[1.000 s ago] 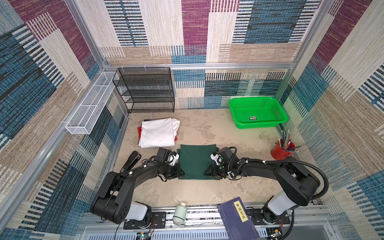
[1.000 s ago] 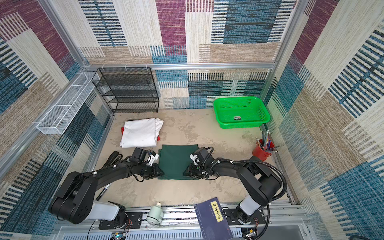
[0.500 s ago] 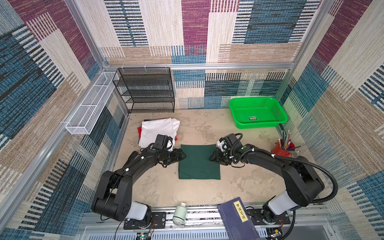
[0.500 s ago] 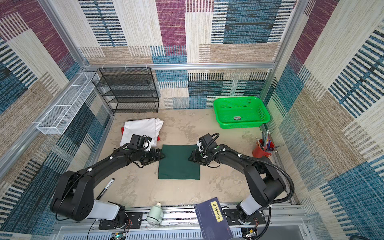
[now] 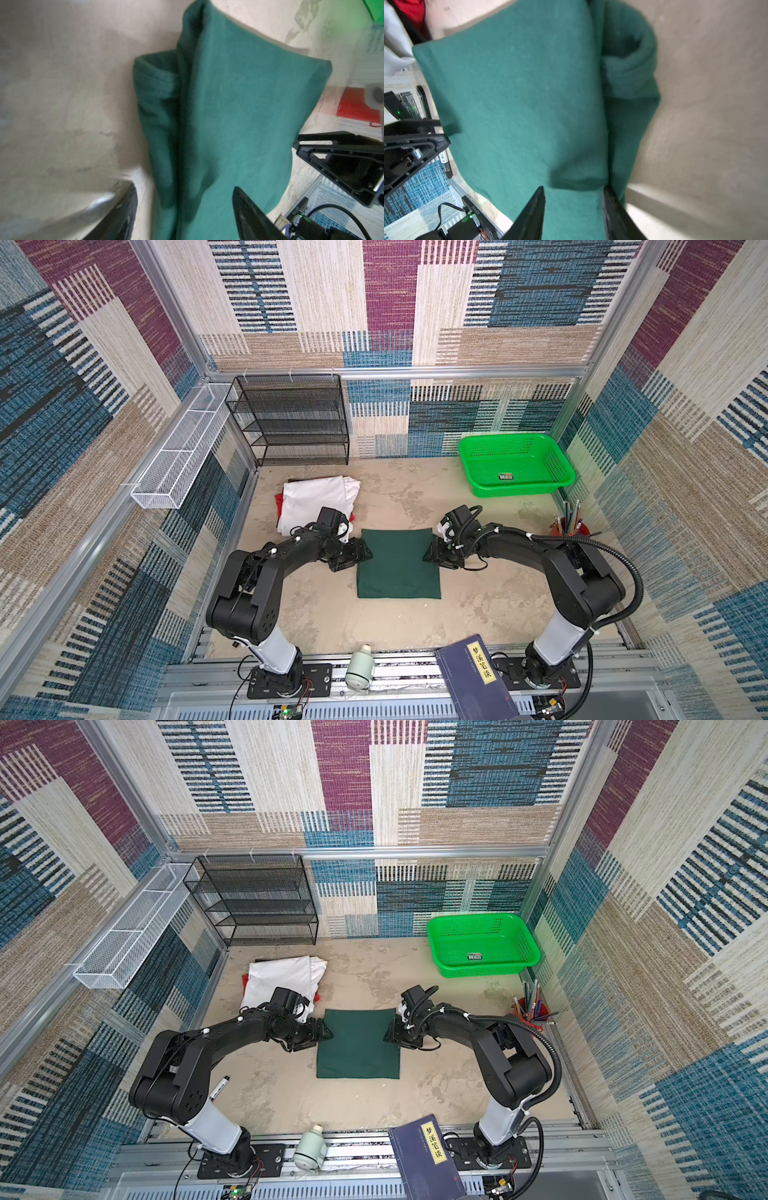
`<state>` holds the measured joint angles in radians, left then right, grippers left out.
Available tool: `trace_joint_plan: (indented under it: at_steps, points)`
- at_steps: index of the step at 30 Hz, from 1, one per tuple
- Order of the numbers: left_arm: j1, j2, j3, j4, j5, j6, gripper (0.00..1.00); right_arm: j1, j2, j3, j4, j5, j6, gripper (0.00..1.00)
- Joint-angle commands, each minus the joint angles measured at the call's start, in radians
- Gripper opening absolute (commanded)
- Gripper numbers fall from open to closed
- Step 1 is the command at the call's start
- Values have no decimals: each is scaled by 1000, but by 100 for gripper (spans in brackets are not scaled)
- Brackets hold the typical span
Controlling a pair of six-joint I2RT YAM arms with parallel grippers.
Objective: Fold and stack the t-shirts
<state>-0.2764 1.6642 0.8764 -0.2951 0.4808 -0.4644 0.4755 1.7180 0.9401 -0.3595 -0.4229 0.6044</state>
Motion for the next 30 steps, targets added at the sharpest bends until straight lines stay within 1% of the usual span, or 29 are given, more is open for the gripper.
trace_joint_plan:
  at_steps: [1, 4, 5, 7, 8, 12, 15, 16, 17, 20, 22, 23, 27, 30]
  points:
    - [-1, 41, -19, 15, 0, 17, 72, -3, -5, -16, -41, 37, -9, 48]
    - [-1, 68, -29, 58, 17, 15, 67, -5, -4, -19, -42, 36, -12, 48]
    - [-1, 74, -30, 68, 25, 13, 64, -6, -2, -18, -42, 35, -10, 48]
    - [-1, 78, -33, 88, 43, 7, 55, -6, -5, -17, -38, 29, -9, 48]
    - [-1, 80, -32, 93, 50, 7, 49, -6, -5, -15, -38, 30, -8, 48]
    - [-1, 86, -12, 103, 81, 8, 19, -7, -11, 14, -42, 40, -22, 48]
    - [-3, 76, 43, 47, 87, 29, 2, -6, -45, 40, -34, 54, -47, 50]
    - [-3, 68, 66, 16, 82, 40, 0, -6, -55, 48, -32, 58, -54, 51]
    - [-3, 60, 91, -22, 73, 52, 0, -6, -68, 59, -30, 65, -60, 55]
    - [-2, 59, 203, -178, 38, 98, 0, -5, -120, 84, -7, 65, -85, 76]
    - [-3, 83, 299, -296, 27, 137, 0, 0, -164, 92, 22, 72, -102, 93]
    - [-3, 97, 346, -351, 23, 156, 0, 4, -190, 93, 42, 75, -108, 99]
    - [-3, 176, 570, -594, -28, 233, 0, 54, -298, 103, 120, 137, -130, 99]
    - [-3, 234, 731, -733, -88, 276, 0, 103, -337, 126, 144, 165, -136, 99]
